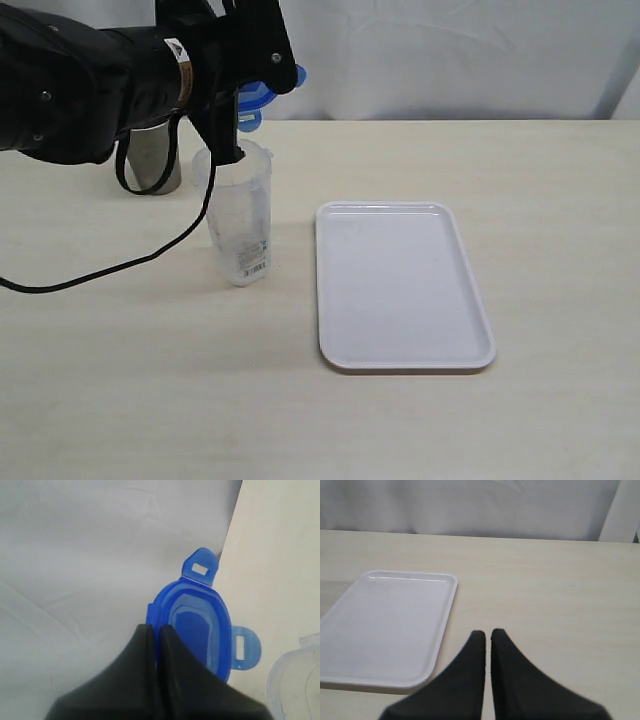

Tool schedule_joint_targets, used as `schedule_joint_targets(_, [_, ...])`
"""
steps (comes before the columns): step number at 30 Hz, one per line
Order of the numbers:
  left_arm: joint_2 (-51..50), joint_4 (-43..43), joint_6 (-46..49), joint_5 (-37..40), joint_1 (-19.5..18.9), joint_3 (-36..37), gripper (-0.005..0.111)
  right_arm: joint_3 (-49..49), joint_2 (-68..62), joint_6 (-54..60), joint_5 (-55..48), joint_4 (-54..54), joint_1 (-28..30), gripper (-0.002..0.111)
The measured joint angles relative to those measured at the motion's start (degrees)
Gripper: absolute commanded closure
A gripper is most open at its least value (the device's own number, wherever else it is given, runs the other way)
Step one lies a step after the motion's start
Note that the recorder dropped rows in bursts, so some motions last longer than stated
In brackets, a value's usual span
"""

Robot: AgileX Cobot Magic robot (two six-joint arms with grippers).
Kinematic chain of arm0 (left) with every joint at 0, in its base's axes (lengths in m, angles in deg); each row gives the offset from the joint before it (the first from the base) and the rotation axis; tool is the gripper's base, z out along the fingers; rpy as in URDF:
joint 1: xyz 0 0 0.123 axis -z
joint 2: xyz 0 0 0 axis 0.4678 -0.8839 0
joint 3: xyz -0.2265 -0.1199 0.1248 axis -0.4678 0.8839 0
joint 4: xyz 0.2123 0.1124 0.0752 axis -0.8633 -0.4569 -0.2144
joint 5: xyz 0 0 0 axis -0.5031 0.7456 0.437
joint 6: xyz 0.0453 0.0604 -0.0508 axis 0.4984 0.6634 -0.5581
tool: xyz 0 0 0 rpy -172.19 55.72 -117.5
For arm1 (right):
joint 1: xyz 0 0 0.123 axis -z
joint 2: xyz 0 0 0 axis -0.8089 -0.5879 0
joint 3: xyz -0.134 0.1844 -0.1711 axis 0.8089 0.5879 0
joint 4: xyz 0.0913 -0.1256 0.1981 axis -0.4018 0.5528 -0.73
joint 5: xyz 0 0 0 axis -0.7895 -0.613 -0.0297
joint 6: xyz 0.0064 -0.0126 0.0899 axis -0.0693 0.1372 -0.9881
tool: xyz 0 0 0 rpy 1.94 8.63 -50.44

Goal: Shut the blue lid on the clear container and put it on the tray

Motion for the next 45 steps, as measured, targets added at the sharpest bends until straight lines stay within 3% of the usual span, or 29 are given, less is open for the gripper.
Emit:
schedule_joint_targets(9, [-0.17,-0.12,-1.00,3.11,0.93,3.93,0.107,0.00,0.00,0.00,0.00,0.00,0.00,0.104])
schedule_joint_targets(31, [-0.27,-0.02,2.27,18.00,10.03,6.65,0.107,0.00,0.00,0.00,0.00,0.00,0.00,0.104])
schedule_joint_targets(45, [-0.27,-0.02,2.39,21.74,14.86,6.65,0.107,0.00,0.00,0.00,0.00,0.00,0.00,0.104])
